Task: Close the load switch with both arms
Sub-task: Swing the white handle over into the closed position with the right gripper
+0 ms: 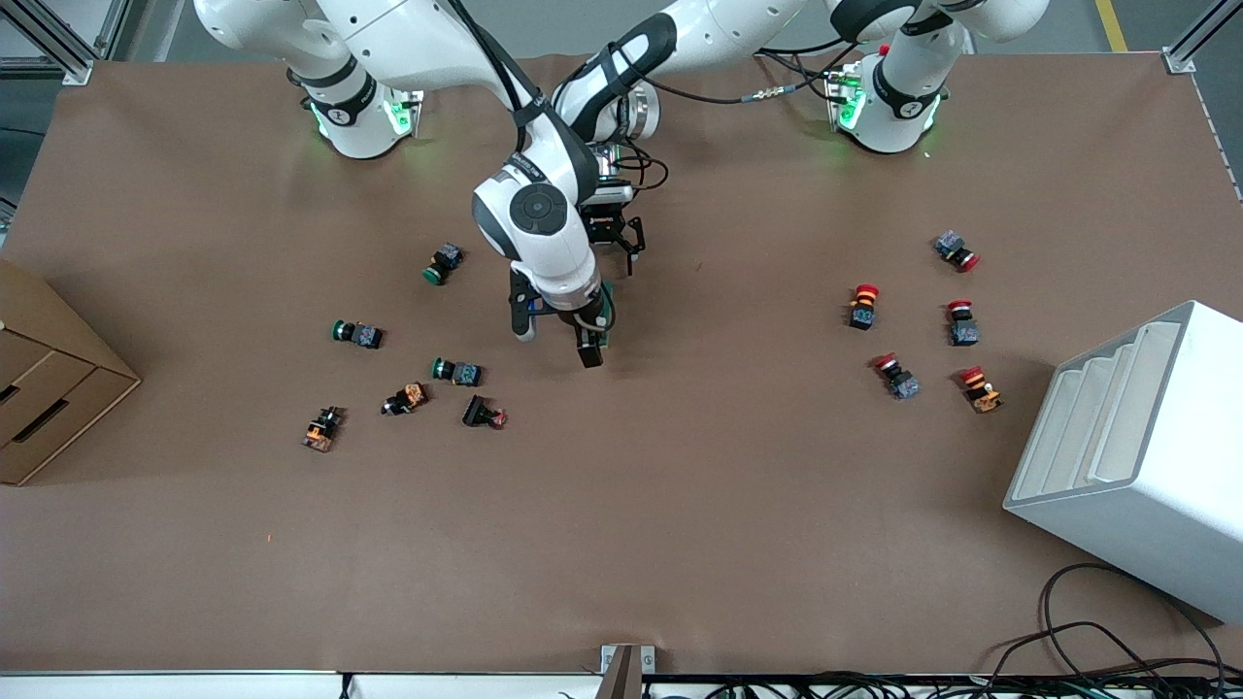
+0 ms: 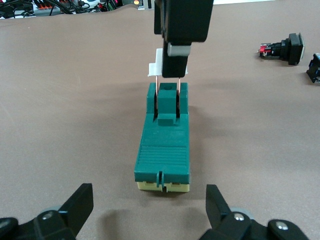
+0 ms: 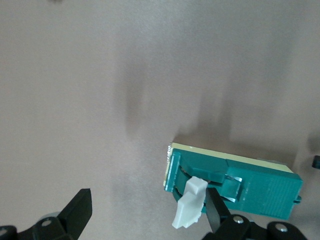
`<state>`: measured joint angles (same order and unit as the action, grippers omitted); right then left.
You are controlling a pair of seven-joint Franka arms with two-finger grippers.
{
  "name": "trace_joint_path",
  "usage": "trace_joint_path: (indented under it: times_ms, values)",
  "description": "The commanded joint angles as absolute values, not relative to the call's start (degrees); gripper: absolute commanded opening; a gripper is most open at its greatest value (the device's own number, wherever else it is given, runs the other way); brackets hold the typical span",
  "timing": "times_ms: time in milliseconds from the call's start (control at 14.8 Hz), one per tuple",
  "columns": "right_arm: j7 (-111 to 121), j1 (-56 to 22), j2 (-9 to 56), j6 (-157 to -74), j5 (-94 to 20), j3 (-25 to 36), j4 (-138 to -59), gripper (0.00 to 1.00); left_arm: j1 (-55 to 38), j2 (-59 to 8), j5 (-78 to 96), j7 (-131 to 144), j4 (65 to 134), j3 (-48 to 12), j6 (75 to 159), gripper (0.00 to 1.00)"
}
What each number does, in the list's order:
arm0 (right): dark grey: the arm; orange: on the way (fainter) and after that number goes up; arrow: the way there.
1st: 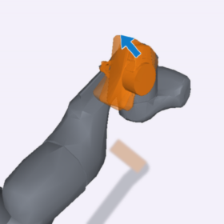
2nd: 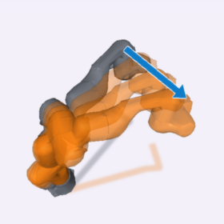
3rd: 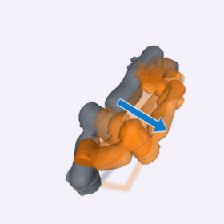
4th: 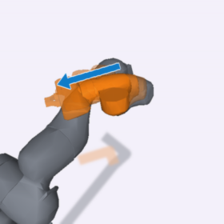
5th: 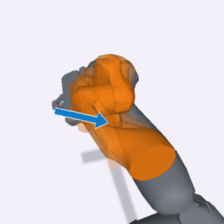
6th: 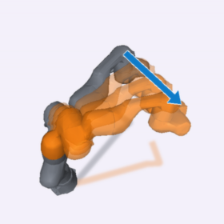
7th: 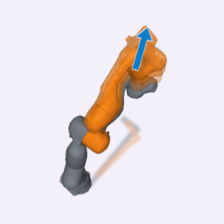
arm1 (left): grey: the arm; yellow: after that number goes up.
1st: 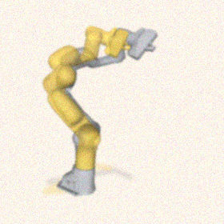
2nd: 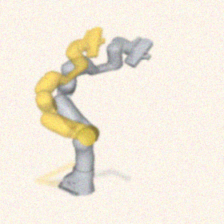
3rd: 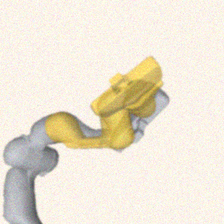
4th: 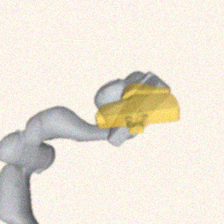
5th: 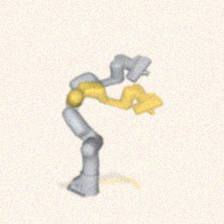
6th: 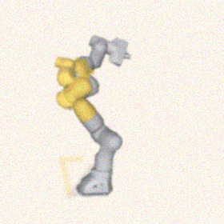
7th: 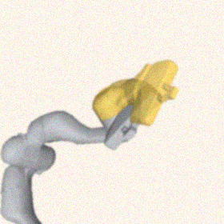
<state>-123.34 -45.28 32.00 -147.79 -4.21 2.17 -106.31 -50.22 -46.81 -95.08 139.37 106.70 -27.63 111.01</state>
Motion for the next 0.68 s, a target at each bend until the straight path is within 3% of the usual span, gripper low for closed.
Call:
trace_joint_path:
  times_ms: [0, 609]
  values:
    - [-122.87, -44.03, 33.92, -147.83, -3.16, 1.76, -103.46, 1.00, -50.80, -46.85, -95.36, 139.92, 106.35, -27.42, 110.13, 0.99]
    - [-122.08, -43.42, 37.97, -148.09, -2.20, 1.76, -100.11, 1.00, -50.80, -46.93, -95.36, 140.10, 106.44, -27.42, 110.13, 0.99]
